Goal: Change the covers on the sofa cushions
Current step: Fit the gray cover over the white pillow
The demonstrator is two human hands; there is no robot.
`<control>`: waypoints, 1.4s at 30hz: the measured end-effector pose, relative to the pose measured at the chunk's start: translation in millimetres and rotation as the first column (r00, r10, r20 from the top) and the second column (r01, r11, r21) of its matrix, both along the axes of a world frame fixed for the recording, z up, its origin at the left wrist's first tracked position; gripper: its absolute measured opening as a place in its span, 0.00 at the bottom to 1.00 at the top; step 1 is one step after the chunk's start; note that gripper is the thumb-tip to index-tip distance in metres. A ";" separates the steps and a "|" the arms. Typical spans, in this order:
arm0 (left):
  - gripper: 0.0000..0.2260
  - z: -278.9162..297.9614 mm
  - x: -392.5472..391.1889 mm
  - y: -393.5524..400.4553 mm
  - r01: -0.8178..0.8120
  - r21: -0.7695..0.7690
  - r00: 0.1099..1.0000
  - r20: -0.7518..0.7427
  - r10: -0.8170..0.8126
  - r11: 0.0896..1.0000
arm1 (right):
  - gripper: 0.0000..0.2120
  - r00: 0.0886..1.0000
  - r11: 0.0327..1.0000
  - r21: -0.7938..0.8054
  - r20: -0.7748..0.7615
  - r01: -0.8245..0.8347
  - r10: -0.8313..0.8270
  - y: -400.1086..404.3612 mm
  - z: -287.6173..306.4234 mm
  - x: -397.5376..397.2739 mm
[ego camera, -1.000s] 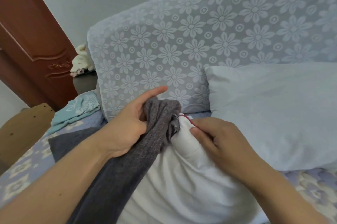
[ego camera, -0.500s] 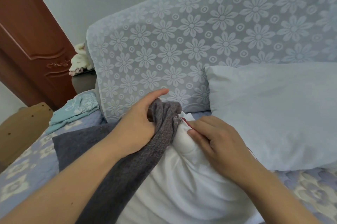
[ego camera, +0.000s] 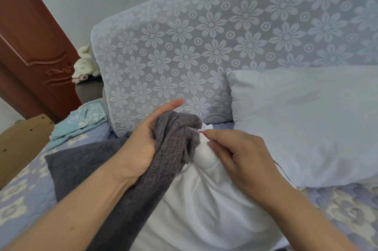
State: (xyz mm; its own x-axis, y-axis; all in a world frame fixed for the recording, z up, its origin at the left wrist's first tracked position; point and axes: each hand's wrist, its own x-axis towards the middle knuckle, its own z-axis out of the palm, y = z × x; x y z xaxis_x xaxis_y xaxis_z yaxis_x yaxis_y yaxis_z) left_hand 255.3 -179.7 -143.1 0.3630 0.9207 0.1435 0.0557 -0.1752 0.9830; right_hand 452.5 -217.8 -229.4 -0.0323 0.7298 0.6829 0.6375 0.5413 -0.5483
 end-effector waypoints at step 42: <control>0.37 -97.1 9.7 32.3 0.014 0.132 0.749 -0.658 0.077 0.991 | 0.21 0.588 0.836 -0.362 -0.807 -0.413 -0.058 3.4 -3.9 0.0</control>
